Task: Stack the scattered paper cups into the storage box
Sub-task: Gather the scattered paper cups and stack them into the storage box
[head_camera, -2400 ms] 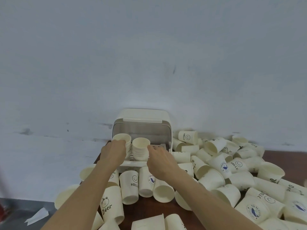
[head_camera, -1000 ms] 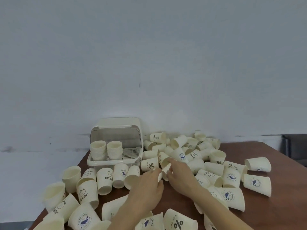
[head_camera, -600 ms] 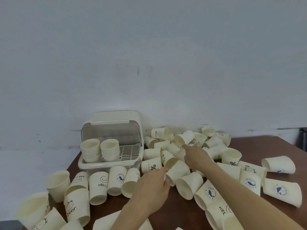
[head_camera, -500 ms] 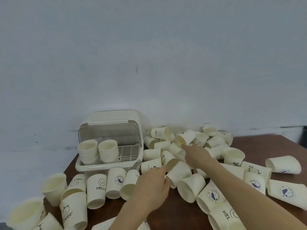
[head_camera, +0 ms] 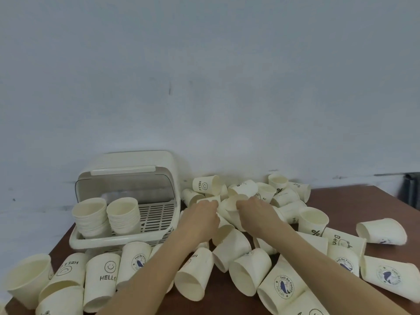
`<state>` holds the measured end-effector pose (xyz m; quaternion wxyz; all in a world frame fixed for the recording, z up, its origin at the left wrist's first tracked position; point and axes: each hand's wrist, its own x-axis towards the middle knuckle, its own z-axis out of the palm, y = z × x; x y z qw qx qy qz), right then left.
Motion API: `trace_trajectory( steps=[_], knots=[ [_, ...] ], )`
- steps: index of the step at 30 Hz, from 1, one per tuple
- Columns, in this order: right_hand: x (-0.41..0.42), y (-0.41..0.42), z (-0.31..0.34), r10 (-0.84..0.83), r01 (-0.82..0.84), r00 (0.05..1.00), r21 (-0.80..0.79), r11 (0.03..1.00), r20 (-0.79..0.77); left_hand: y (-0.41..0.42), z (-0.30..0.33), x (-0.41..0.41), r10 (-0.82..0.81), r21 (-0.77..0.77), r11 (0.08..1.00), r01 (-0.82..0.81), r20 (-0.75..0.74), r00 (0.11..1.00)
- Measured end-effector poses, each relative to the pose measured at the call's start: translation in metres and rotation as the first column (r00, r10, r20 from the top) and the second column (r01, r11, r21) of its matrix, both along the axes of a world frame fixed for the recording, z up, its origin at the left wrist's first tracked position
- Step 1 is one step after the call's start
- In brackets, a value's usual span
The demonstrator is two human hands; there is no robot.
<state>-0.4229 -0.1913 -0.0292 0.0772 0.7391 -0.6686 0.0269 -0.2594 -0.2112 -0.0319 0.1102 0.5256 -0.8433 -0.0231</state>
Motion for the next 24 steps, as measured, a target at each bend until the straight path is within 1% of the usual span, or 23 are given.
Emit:
trace_trajectory(
  steps=[5, 10, 12, 14, 18, 20, 24],
  knots=[
    [0.002, 0.002, 0.005, 0.033, -0.035, 0.999, -0.090, 0.995, -0.024, -0.048, 0.001, -0.022, 0.039, -0.078, 0.997, -0.027, 0.159, 0.987],
    [0.001, -0.003, 0.002, 0.040, -0.039, 0.999, -0.124, 0.991, 0.010, -0.087, -0.007, -0.038, 0.070, -0.211, 0.977, 0.005, 0.347, 0.935],
    [0.001, -0.003, -0.001, 0.043, -0.041, 0.999, -0.119, 0.992, 0.012, -0.101, -0.010, -0.041, 0.086, -0.234, 0.972, 0.009, 0.396, 0.914],
    [0.002, -0.001, -0.002, 0.042, -0.041, 0.999, -0.109, 0.993, 0.007, -0.112, -0.013, -0.043, 0.116, -0.236, 0.972, -0.014, 0.421, 0.900],
    [0.004, 0.002, -0.004, 0.042, -0.042, 0.999, -0.107, 0.993, 0.005, -0.125, -0.020, -0.041, 0.127, -0.181, 0.983, -0.043, 0.485, 0.865],
    [0.003, 0.002, -0.005, 0.036, -0.036, 0.999, -0.123, 0.992, 0.003, -0.124, -0.018, -0.038, 0.111, -0.173, 0.985, -0.030, 0.483, 0.869],
    [0.006, 0.004, -0.008, 0.049, -0.039, 0.997, -0.163, 0.986, 0.057, -0.110, -0.005, -0.031, 0.090, -0.227, 0.974, 0.020, 0.464, 0.881]
  ],
)
